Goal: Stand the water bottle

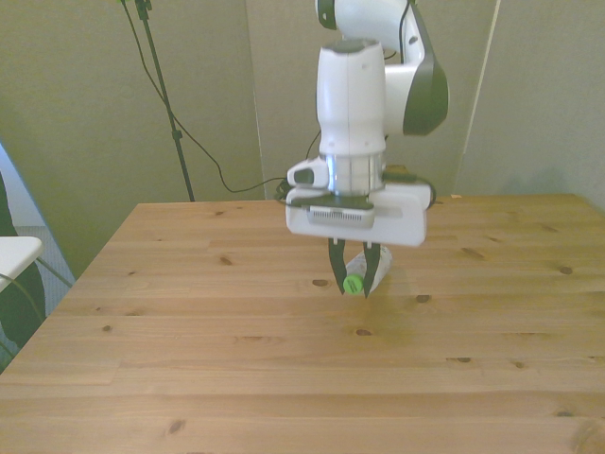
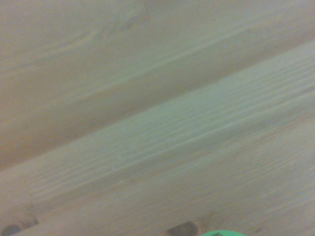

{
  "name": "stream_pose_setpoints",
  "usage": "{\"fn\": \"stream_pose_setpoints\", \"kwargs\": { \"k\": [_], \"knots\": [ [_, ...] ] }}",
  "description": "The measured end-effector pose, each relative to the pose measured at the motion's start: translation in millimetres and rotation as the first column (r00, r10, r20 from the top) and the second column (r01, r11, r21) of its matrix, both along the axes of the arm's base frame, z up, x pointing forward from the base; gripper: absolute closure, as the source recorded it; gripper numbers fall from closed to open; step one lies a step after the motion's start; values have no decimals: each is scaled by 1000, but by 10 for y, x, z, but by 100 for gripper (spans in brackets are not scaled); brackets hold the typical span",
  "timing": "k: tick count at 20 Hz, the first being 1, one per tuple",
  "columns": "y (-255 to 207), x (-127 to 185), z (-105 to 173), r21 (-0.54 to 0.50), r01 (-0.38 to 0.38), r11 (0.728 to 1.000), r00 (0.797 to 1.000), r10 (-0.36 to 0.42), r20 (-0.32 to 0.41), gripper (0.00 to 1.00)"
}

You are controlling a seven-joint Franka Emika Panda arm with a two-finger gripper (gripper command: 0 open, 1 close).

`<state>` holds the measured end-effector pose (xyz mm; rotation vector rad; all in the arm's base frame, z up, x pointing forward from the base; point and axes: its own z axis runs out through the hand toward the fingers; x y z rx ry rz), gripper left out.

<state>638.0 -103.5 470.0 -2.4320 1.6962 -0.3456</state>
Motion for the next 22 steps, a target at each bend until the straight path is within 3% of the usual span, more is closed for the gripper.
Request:
{"fn": "stream_pose_setpoints", "kwargs": {
  "k": [4,9,14,22],
  "knots": [
    [100,-176,542,-97,87,991,987,-72,146,100],
    [60,-251,767,-192,233,953,932,-163,323,100],
    [-236,-266,815,-260,399,879,849,-246,468,100],
    [-437,76,814,-355,614,705,683,-250,687,100]
  ]
}}
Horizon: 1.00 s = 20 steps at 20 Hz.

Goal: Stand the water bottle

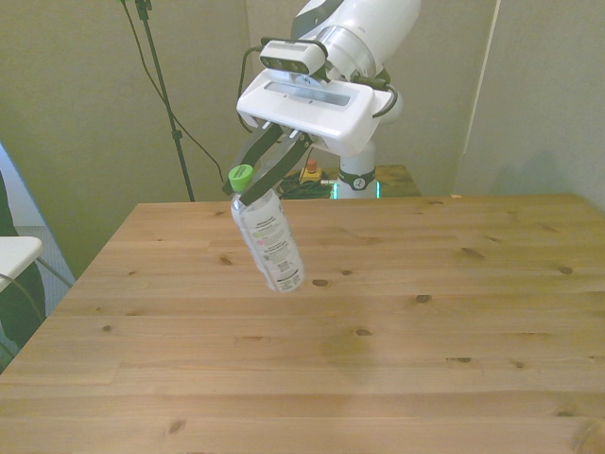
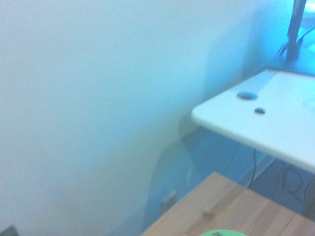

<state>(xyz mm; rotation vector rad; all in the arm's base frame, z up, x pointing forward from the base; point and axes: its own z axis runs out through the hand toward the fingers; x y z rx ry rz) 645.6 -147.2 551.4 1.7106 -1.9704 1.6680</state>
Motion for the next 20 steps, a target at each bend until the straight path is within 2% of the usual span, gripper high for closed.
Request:
{"fn": "stream_pose_setpoints", "kwargs": {
  "k": [4,6,20],
  "knots": [
    [161,256,-223,-112,111,987,990,-100,99,100],
    [278,354,-378,-134,142,981,985,-126,119,100],
    [539,951,-911,-123,158,980,982,-142,126,100]
  ]
}}
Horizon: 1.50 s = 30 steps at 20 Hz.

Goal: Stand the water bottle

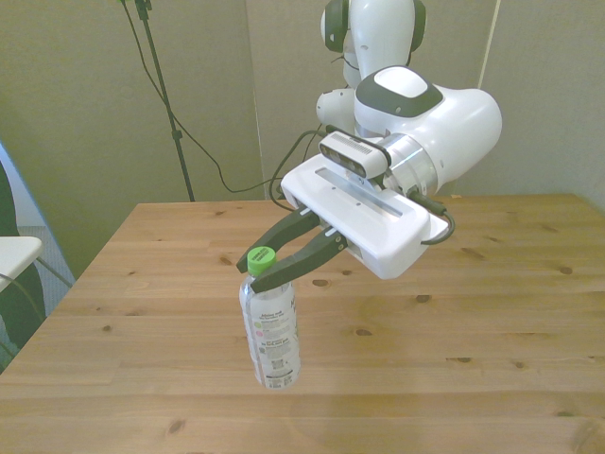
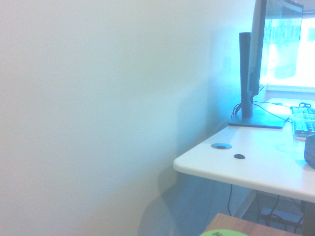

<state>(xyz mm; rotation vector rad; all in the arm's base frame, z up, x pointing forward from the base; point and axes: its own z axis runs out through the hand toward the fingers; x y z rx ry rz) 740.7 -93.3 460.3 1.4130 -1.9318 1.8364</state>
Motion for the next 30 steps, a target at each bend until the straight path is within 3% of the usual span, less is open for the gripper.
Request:
{"fn": "stream_pose_setpoints", "kwargs": {
  "k": [10,11,30],
  "knots": [
    [-5,249,-512,-12,20,1000,999,-20,-29,100],
    [-12,247,-521,-11,26,1000,999,-26,-30,0],
    [-97,223,-467,-4,44,999,999,-44,-21,0]
  ]
}}
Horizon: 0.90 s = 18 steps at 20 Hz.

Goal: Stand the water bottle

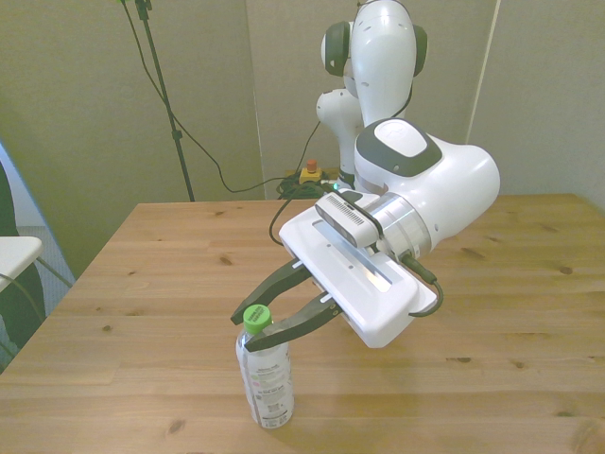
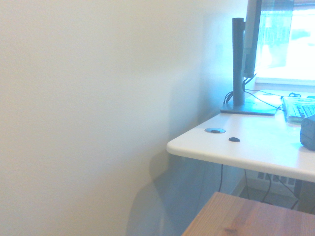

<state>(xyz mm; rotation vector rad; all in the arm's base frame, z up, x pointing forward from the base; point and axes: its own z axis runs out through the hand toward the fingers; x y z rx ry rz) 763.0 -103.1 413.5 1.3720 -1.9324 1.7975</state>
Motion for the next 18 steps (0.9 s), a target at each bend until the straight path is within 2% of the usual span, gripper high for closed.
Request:
{"fn": "stream_pose_setpoints", "kwargs": {
  "k": [6,10,14,18],
  "knots": [
    [-6,-10,46,7,-1,1000,1000,1,7,0],
    [44,-89,213,54,0,999,1000,0,14,0],
    [172,-334,492,154,-37,987,995,50,-82,0],
    [389,-779,843,263,-106,959,971,157,-180,0]
  ]
}}
